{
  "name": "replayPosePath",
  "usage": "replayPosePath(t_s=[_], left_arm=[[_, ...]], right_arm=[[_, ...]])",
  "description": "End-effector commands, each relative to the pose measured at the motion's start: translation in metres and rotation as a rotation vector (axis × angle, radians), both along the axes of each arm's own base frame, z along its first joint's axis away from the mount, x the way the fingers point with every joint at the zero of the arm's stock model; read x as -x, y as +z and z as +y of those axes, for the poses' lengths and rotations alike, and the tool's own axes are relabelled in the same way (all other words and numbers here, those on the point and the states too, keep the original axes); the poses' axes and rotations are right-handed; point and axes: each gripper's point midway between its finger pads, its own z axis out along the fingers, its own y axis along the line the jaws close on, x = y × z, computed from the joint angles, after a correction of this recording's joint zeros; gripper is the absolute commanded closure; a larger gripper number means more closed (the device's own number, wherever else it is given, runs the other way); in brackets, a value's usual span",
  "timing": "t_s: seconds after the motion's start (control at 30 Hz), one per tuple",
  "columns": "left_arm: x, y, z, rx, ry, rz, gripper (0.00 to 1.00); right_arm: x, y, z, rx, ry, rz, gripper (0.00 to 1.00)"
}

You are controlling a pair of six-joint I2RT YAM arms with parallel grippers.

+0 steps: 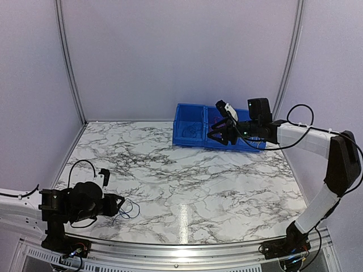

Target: Untangle the cables

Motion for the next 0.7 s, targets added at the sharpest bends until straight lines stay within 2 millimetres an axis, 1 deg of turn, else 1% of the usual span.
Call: replayPosePath(t_s=[0.0, 0.13, 0.23, 0.27, 0.37, 0.4, 0.47, 0.53, 0.57, 0.67], left_arm=[[0.007, -0.020, -0.002, -0.195, -0.106, 0.044, 0.64], [0.009, -0.034, -0.008, -0.340, -0.170, 0.094, 0.65], [0.002, -0.036, -0.005, -0.433, -0.153, 0.094, 0.82], [-0.001, -0.033, -0.007, -0.447, -0.149, 0.087, 0.87], [-0.007, -0.025, -0.010, -0.455, -0.139, 0.059, 1.00], [-0.009, -0.022, -0.011, -0.456, -0.135, 0.046, 1.00], [-0.014, -0.011, -0.015, -0.451, -0.136, 0.011, 1.00], [-0.020, 0.007, -0.021, -0.427, -0.136, -0.033, 1.00], [-0.023, 0.018, -0.025, -0.409, -0.137, -0.060, 1.00], [-0.031, 0.058, -0.040, -0.310, -0.144, -0.156, 1.00]], right_arm=[[0.010, 0.017, 0.005, -0.034, 0.058, -0.040, 0.42], [0.011, 0.012, 0.006, -0.029, 0.066, -0.028, 0.43], [0.012, 0.010, 0.007, -0.030, 0.073, -0.021, 0.43], [0.012, 0.011, 0.007, -0.031, 0.074, -0.022, 0.43], [0.012, 0.010, 0.007, -0.030, 0.077, -0.021, 0.43], [0.012, 0.009, 0.007, -0.029, 0.077, -0.020, 0.44], [0.012, 0.008, 0.007, -0.029, 0.078, -0.016, 0.45], [0.014, 0.009, 0.008, -0.037, 0.087, -0.007, 0.46], [0.016, 0.011, 0.009, -0.046, 0.096, -0.005, 0.46], [0.027, 0.017, 0.015, -0.074, 0.144, 0.010, 0.47]])
